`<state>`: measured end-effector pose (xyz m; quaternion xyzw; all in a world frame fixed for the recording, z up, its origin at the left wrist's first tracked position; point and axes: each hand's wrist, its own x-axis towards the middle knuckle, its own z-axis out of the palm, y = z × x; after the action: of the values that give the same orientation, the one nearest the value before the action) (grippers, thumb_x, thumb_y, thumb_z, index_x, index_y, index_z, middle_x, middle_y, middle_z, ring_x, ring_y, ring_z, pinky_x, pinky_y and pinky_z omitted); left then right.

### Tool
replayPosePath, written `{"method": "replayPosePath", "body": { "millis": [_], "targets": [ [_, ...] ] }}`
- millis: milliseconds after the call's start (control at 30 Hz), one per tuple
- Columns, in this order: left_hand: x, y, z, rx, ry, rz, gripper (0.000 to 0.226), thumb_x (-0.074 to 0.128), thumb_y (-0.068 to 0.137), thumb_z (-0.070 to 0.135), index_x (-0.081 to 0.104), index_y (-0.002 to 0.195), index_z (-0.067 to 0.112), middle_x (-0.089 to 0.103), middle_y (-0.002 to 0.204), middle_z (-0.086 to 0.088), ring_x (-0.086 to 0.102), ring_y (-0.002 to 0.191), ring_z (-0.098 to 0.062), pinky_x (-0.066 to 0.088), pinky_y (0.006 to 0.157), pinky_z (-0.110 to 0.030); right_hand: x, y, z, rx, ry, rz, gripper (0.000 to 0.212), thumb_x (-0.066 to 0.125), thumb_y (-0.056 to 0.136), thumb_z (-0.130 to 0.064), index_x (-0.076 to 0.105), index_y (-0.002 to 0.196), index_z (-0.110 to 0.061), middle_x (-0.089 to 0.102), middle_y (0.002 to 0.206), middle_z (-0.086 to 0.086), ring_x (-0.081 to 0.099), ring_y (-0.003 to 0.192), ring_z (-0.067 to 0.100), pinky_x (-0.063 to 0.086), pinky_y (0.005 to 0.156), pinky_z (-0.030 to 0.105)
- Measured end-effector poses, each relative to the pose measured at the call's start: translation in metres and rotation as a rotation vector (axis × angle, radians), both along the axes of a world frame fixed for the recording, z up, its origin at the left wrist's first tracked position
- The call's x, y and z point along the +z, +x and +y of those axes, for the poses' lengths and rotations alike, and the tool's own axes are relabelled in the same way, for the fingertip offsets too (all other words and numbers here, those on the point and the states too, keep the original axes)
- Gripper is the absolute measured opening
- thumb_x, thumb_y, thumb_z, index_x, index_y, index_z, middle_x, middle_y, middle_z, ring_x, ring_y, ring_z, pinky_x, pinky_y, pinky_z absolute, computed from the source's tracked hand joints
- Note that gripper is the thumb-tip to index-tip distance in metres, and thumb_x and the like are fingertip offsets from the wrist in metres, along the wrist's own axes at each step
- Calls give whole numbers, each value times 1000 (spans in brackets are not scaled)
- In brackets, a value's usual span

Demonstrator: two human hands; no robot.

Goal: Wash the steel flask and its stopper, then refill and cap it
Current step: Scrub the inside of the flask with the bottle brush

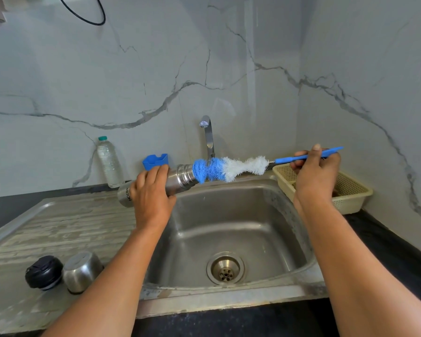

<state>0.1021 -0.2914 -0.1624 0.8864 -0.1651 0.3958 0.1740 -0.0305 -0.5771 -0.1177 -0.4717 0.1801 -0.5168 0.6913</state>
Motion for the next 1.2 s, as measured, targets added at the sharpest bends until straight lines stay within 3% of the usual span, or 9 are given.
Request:
{"method": "replayPosePath", "body": {
  "millis": [233,467,733,1200],
  "targets": [
    [0,-1,-1,14,34,-24,83,93,63,11,58,137,19,61,135,0,46,122,-31,37,99,-53,-4,2,1,88,-4,-32,15,39,111,-30,44,102,-20,69,84,-3,61,69,6,57,82,25],
    [-2,-10,-23,-50,115,-37,86,93,58,14,59,137,24,61,135,6,48,121,-27,34,97,-47,-5,9,18,180,-99,-74,14,39,112,-24,45,100,-18,69,80,-4,60,63,6,55,75,26],
    [-5,-11,-19,-25,113,-55,86,93,57,9,60,135,23,62,133,4,46,118,-28,35,95,-50,-13,11,15,302,-53,-18,9,47,109,-27,49,105,-20,79,93,1,65,75,9,56,79,27],
    [-4,-10,-20,-17,102,-36,85,91,58,7,59,135,23,61,133,4,43,117,-27,35,94,-51,-16,13,24,394,31,-113,9,46,109,-23,45,107,-15,79,102,8,64,69,7,57,75,24]
  ]
}}
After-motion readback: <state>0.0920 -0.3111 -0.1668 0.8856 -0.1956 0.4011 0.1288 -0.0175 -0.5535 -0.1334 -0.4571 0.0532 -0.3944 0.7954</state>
